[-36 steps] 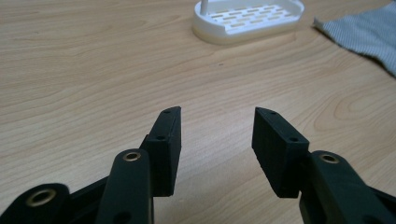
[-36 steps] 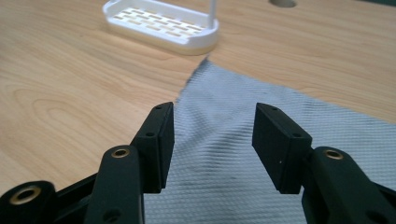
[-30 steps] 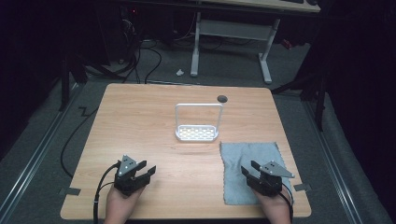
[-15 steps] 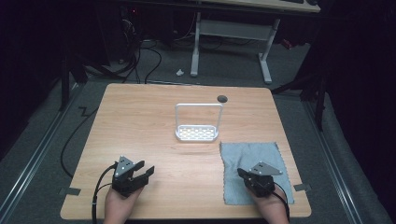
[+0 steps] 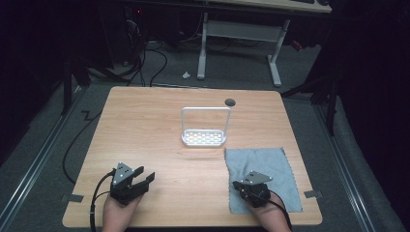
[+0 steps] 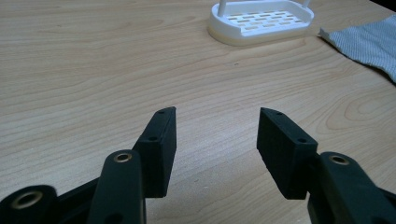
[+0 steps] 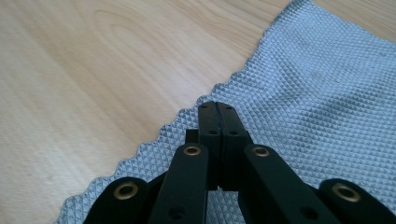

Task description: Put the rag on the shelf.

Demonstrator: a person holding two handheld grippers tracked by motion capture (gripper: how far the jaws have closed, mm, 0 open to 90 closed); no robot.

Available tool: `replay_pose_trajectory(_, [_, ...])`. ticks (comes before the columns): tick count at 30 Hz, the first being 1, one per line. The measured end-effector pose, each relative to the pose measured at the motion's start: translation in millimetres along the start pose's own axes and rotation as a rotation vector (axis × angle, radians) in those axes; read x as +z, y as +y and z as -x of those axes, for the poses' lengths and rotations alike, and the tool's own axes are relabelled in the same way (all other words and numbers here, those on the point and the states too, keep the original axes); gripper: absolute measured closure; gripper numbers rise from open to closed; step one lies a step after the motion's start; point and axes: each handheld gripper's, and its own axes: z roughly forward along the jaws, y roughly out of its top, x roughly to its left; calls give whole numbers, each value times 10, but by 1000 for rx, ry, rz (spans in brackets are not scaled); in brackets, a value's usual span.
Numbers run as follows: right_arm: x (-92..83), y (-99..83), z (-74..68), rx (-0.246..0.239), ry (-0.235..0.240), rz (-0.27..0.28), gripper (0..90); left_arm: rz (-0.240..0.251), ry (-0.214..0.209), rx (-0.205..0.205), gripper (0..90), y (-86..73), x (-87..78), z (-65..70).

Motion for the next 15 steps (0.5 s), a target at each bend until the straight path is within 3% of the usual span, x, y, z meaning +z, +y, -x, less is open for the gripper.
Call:
replay_pose_trajectory(8, [147,179,-390,-117,105,8,900,-15,-37,29,478,-2,27,163])
replay_pose_trajectory(10, [140,212,-415,-107,148,32,900,-25,-61,50,477,-6,57,258])
replay_pose_trajectory(12, [24,226,-312,-54,127,97,900,-37,-81,84,471,-18,103,375])
replay_pose_trajectory(15, [-158,146,-79,5,33,159,900,-55,-106,128,466,-27,188,542])
